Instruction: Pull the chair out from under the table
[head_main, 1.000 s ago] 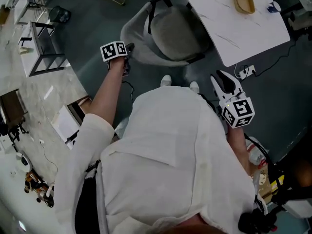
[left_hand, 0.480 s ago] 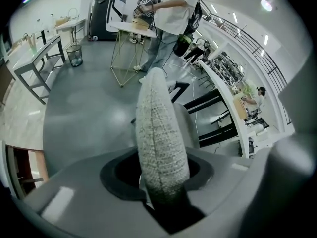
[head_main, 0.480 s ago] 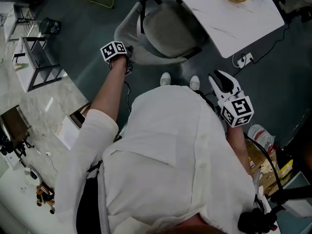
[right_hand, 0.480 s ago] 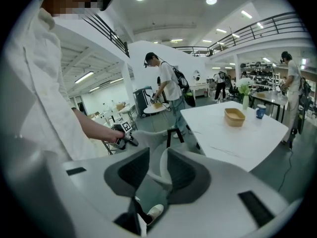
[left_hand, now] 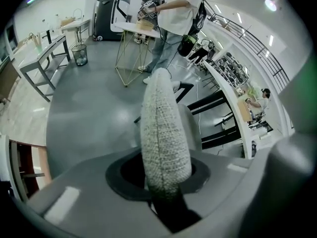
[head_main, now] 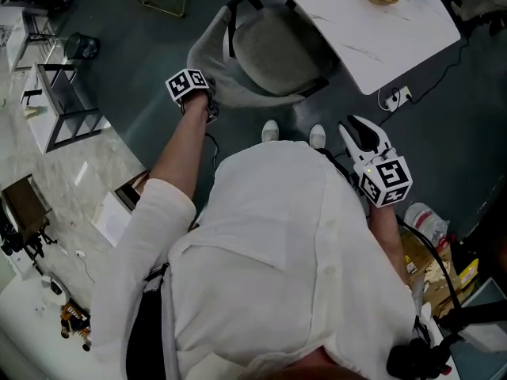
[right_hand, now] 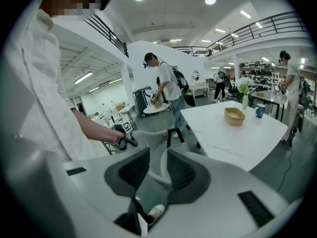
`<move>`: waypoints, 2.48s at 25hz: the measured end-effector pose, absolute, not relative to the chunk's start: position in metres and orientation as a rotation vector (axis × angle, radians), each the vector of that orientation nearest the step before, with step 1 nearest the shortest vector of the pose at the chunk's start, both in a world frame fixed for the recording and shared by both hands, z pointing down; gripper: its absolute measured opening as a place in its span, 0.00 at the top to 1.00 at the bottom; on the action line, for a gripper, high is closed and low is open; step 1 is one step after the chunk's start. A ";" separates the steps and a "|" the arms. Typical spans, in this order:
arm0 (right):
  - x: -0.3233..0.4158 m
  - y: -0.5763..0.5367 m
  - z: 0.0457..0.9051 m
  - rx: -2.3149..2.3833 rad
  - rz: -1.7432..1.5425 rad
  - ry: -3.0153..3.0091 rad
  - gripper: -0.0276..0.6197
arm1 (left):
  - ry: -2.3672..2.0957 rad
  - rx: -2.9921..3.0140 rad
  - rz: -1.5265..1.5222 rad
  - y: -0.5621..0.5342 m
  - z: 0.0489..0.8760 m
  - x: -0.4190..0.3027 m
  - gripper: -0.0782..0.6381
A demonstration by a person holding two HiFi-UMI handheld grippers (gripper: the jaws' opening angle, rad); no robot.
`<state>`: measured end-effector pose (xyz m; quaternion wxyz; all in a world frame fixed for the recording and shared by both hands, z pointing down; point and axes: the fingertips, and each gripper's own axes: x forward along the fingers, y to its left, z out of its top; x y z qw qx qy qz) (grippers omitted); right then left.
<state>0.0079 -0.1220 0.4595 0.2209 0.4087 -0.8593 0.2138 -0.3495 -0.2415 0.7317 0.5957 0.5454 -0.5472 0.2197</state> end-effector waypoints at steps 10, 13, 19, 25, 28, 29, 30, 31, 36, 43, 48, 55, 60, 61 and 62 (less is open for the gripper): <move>0.005 -0.122 0.460 1.114 0.591 -2.384 0.79 | -1.295 1.212 0.443 -0.243 0.724 -0.348 0.78; 0.005 -0.121 0.461 1.113 0.597 -2.380 0.79 | -1.304 1.193 0.404 -0.245 0.720 -0.348 0.78; 0.005 -0.121 0.462 1.115 0.596 -2.382 0.79 | -1.314 1.192 0.384 -0.248 0.714 -0.345 0.78; 0.006 -0.120 0.462 1.114 0.599 -2.381 0.79 | -1.333 1.170 0.364 -0.241 0.710 -0.352 0.78; 0.003 -0.119 0.463 1.104 0.603 -2.385 0.79 | -1.340 1.152 0.356 -0.231 0.708 -0.364 0.78; 0.001 -0.119 0.464 1.098 0.605 -2.387 0.79 | -1.342 1.148 0.355 -0.228 0.708 -0.368 0.79; -0.001 -0.119 0.464 1.090 0.604 -2.389 0.79 | -1.344 1.145 0.354 -0.224 0.707 -0.372 0.79; -0.003 -0.119 0.464 1.083 0.603 -2.391 0.79 | -1.344 1.143 0.353 -0.221 0.707 -0.375 0.79; -0.018 -0.121 0.463 1.041 0.595 -2.410 0.80 | -1.351 1.132 0.340 -0.211 0.705 -0.388 0.79; -0.025 -0.123 0.464 1.009 0.581 -2.419 0.80 | -1.353 1.120 0.330 -0.197 0.705 -0.395 0.79; -0.033 -0.121 0.467 0.984 0.581 -2.423 0.80 | -1.358 1.102 0.325 -0.185 0.706 -0.407 0.79; -0.048 -0.119 0.472 0.953 0.577 -2.440 0.80 | -1.369 1.093 0.318 -0.169 0.707 -0.426 0.79; -0.042 -0.128 0.482 0.919 0.588 -2.453 0.80 | -1.378 1.069 0.318 -0.163 0.716 -0.422 0.79; -0.043 -0.128 0.482 0.916 0.588 -2.455 0.80 | -1.380 1.067 0.317 -0.161 0.715 -0.423 0.79; -0.044 -0.127 0.481 0.913 0.587 -2.457 0.80 | -1.382 1.066 0.316 -0.158 0.715 -0.426 0.79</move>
